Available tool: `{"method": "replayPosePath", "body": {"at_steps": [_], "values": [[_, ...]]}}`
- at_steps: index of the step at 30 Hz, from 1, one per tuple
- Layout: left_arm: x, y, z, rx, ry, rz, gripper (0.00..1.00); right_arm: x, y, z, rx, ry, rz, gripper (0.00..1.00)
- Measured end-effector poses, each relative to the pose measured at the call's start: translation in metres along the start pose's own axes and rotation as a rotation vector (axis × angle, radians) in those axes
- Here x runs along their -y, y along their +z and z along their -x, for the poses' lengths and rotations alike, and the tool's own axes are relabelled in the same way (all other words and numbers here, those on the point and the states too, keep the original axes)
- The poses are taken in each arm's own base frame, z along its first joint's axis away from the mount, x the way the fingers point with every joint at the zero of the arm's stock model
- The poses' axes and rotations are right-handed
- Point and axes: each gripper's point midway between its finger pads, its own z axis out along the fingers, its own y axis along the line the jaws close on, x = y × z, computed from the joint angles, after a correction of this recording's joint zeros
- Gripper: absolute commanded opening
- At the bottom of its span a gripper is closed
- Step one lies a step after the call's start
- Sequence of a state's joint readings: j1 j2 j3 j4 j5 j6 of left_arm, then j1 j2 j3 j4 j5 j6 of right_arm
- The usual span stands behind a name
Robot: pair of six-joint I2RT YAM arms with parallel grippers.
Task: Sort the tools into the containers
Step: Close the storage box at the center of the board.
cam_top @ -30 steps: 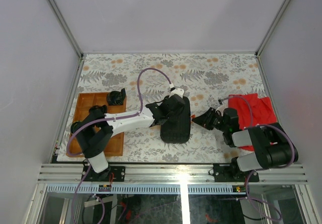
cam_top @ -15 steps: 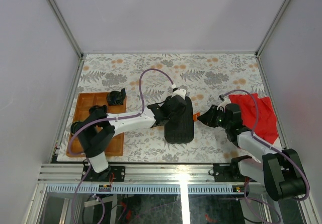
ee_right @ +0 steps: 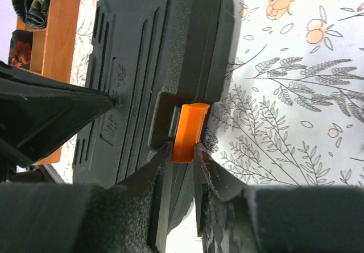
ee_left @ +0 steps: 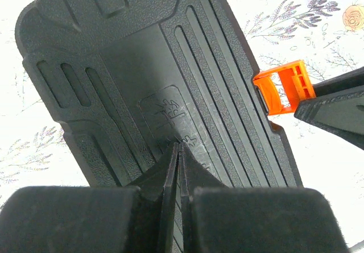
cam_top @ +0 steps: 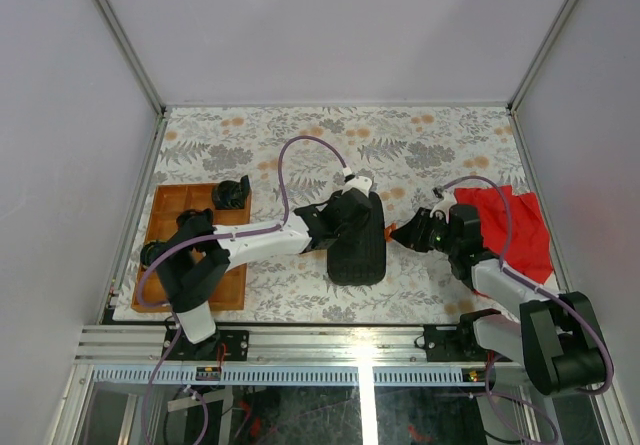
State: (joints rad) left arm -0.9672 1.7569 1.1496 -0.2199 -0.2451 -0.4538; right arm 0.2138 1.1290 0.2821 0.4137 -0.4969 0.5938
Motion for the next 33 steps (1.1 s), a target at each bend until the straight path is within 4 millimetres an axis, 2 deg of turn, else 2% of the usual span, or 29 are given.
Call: {"method": "replayPosePath", "body": {"at_steps": [10,13,18,28,33], "values": [[0.001,0.001,0.001,-0.001,0.002,-0.001,0.0,-0.015,0.001,0.004,-0.006,-0.016,0.074,0.32],[0.004,0.002,0.001,0.001,0.003,-0.005,0.0,-0.024,0.002,0.006,-0.007,-0.027,0.118,0.31],[0.005,0.002,0.001,0.001,0.004,-0.007,0.0,-0.028,0.005,0.005,-0.018,-0.019,0.146,0.3],[0.006,0.003,0.001,0.003,0.005,-0.009,0.0,-0.02,0.003,0.009,0.012,-0.018,0.083,0.28],[0.006,0.003,0.001,0.003,0.005,-0.009,0.0,0.002,-0.004,0.02,0.07,0.001,-0.083,0.2]]}}
